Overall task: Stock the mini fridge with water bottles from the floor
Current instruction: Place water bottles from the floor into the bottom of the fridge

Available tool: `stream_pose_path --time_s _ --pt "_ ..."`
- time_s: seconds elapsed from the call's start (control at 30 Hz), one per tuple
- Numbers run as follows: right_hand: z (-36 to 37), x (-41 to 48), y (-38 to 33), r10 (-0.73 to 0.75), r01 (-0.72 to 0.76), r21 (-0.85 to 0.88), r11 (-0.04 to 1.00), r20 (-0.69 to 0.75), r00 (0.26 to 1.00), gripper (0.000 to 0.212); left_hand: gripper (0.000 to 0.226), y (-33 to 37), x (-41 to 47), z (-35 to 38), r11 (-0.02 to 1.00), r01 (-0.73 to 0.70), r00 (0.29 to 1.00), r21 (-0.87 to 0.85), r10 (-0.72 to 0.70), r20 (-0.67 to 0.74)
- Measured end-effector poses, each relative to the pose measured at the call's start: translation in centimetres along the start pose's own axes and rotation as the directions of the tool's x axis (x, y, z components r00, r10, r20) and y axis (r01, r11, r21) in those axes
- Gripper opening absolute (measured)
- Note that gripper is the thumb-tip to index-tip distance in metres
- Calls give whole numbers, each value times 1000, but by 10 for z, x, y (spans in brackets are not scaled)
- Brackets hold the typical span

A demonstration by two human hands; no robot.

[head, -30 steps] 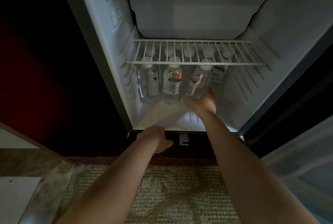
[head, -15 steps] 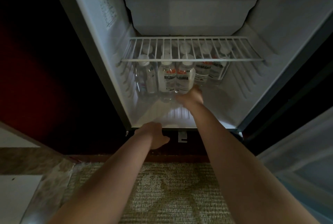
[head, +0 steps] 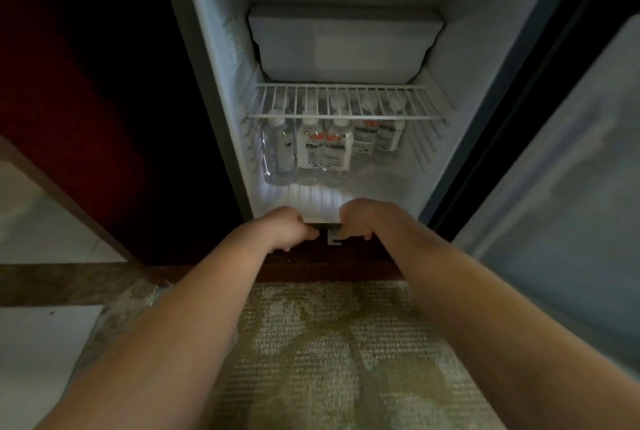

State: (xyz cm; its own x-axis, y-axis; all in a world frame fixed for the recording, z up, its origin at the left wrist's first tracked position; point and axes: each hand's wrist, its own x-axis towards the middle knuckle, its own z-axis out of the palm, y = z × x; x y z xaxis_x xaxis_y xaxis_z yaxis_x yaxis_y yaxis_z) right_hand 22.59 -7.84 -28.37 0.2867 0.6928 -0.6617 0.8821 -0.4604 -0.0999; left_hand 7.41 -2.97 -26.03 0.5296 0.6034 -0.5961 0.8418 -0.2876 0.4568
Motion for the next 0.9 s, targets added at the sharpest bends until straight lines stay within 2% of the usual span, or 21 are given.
stream_pose_path --time_s 0.1,0.2,0.33,0.4,0.5,0.6,0.7,0.9 --pt "-3 -59 7 -38 32 -74 997 -80 996 54 30 12 -35 1 999 -37 999 -12 37 1" --pt "-4 -121 18 -61 53 -63 997 -130 990 50 35 29 -68 4 995 -98 995 -11 97 -24" --pt "8 -189 46 -1 -3 -23 1000 -178 984 48 30 60 -114 18 976 -219 973 7 219 -80" --pt "22 -222 67 68 -58 50 997 -223 972 49 21 77 -137 29 960 -279 959 -13 278 -61" --pt "47 -274 103 181 -129 193 973 -283 942 49 26 105 -169 50 934 -356 934 -30 356 -25" --pt "76 -320 143 305 -157 416 896 -317 898 42 29 137 -200 80 899 -438 899 12 438 4" --pt "113 -357 188 437 -161 624 764 -318 841 36 28 164 -223 115 862 -499 867 84 497 49" --pt "208 -416 258 630 -249 805 539 -188 754 33 32 209 -251 194 797 -580 813 165 555 177"
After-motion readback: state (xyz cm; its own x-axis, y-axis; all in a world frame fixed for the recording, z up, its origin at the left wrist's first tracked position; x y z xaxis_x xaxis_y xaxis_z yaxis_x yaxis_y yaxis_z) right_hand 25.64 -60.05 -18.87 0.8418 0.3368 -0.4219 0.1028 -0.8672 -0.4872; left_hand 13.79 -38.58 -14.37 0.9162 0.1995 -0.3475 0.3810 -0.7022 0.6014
